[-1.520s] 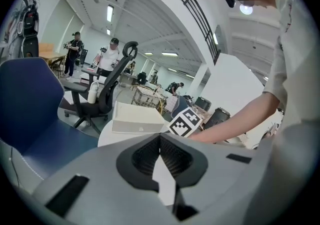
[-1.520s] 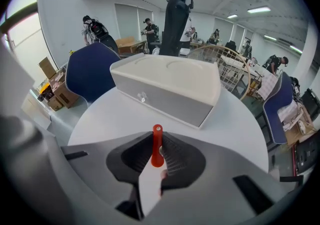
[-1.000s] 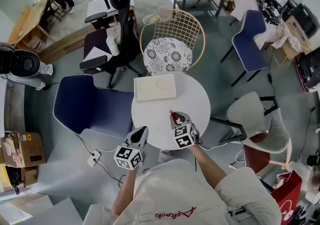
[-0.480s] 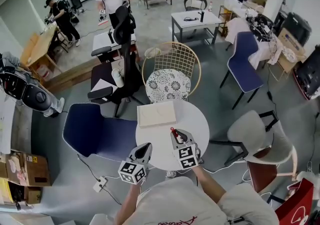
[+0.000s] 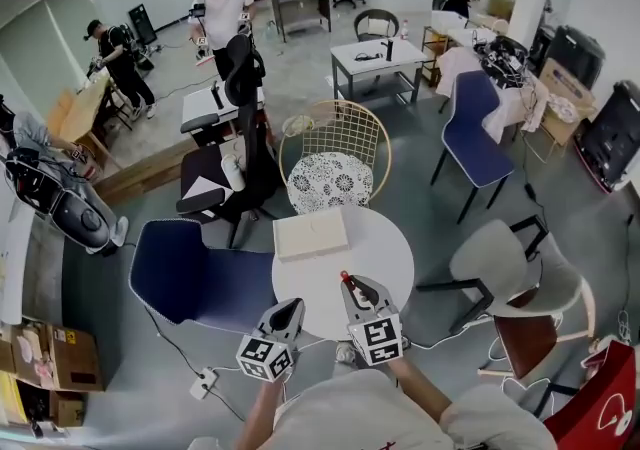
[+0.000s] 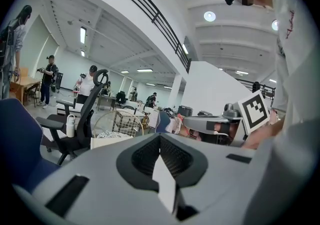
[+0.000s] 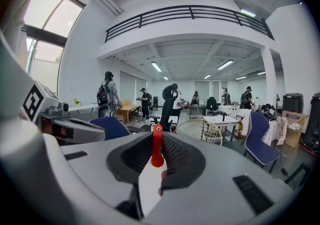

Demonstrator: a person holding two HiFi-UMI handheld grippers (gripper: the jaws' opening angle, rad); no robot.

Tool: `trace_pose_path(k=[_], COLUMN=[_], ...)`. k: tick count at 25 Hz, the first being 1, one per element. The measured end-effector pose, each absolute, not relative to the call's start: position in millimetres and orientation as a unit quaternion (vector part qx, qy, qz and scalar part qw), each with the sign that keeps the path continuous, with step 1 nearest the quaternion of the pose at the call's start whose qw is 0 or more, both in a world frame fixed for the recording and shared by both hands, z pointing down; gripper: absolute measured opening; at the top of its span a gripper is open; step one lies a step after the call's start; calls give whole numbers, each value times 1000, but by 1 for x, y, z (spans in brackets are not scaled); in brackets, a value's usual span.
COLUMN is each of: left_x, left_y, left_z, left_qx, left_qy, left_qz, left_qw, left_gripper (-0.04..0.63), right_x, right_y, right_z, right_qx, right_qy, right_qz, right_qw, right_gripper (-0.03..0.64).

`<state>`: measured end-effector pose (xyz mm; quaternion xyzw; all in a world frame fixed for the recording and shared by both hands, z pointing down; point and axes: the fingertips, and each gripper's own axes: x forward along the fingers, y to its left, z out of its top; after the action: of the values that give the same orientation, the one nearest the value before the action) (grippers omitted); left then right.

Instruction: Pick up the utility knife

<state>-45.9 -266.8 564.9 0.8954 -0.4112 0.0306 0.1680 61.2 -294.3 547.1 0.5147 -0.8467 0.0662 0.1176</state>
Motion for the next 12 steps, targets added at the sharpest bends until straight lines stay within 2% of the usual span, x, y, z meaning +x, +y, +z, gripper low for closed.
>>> trace_pose_path(k=[12], left_x=[-81], left_y=[-151], left_z=[560], left_qx=[907], left_qy=[-390], left_qz=[17], left_qw=[159], left_gripper=[12], right_x=[24], right_y=[-178], right_z=[536], right_qx=[537], right_qy=[-835], right_qz=[50], right_qw=[111], right_gripper=[64])
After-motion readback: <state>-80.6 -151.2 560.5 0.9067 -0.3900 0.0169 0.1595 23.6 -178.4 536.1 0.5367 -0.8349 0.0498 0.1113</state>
